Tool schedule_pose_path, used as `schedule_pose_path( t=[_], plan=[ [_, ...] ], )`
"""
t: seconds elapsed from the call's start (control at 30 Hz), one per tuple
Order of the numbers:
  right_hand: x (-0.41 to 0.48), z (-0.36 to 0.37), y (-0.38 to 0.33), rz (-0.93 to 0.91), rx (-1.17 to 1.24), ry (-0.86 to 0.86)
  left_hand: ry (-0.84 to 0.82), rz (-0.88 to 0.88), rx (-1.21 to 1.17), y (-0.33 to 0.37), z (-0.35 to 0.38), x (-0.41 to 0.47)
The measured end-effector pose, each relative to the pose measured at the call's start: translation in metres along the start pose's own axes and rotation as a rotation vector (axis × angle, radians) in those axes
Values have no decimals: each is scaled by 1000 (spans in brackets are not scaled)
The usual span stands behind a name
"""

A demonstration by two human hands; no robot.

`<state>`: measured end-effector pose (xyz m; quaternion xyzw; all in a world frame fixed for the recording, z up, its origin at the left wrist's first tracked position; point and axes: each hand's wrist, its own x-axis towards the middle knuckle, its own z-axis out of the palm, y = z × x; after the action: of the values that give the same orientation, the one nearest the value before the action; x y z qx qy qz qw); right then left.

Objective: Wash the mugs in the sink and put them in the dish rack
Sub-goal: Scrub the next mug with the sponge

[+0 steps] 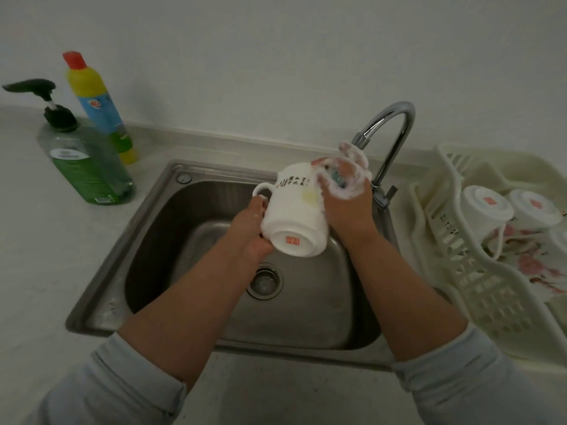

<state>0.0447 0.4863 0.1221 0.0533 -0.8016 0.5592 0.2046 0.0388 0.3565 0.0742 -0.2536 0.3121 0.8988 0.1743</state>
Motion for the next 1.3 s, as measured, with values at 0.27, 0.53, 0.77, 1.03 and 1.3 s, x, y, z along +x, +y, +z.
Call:
schedule_pose_path(
  t=[0.27, 0.53, 0.77, 1.03, 1.3],
  plan=[
    [-23, 11, 0, 139, 143, -91, -39, -4, -105, 5, -7, 14],
    [-16, 13, 6, 293, 339, -110, -115, -99, -170, 7, -8, 18],
    [-8, -4, -3, 293, 317, -207, -138, -92, -9, 3, -3, -5],
    [0, -5, 0, 423, 362, -21, -66, -98, 154, -6, -7, -12],
    [10, -19, -11, 415, 266, -155, -77, 340, 546, -7, 3, -31]
  ],
)
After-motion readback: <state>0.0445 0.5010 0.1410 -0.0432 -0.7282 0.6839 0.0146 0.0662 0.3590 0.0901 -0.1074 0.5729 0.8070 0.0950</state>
